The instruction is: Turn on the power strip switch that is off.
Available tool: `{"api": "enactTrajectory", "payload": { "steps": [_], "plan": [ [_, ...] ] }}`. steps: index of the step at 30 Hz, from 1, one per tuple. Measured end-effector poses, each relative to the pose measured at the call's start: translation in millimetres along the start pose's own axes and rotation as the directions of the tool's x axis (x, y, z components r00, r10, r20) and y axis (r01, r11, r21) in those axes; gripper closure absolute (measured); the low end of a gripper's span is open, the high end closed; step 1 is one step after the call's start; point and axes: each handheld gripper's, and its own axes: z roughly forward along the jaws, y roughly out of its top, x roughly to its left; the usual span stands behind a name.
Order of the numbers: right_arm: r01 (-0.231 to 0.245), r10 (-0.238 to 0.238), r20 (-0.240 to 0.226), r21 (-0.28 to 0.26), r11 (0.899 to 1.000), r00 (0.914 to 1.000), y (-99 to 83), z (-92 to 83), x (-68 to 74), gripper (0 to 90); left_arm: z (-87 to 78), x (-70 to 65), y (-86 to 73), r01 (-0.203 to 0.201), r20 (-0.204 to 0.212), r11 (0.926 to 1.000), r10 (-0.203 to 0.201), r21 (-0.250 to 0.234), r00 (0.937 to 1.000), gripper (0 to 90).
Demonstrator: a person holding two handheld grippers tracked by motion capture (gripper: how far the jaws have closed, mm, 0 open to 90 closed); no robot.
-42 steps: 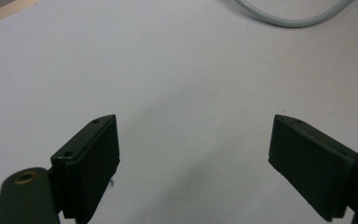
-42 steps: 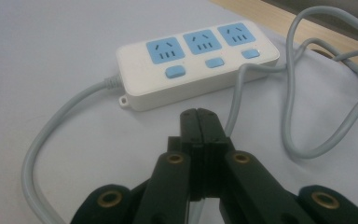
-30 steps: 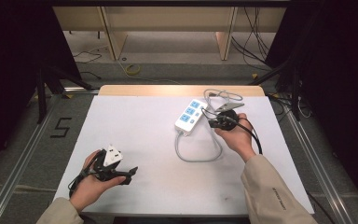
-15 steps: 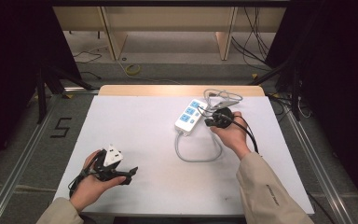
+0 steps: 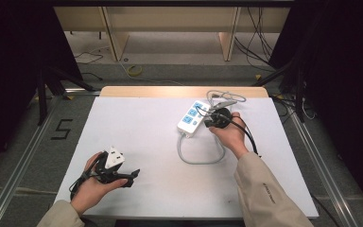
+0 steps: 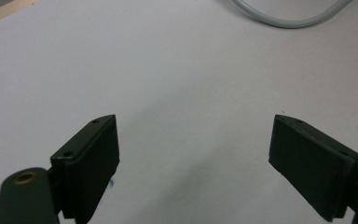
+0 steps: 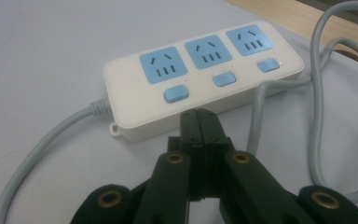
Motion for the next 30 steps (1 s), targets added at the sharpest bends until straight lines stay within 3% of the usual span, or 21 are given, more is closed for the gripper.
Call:
{"api": "enactTrajectory", "payload": {
  "steps": [30],
  "plan": [
    [0.001,-0.001,0.000,0.015,1.000,1.0000,18.6,14.1,1.1,90.0,0.0,-0.2,0.1,-0.002,0.002,1.0000,0.002,-0.002,1.0000,16.0]
  ]
}}
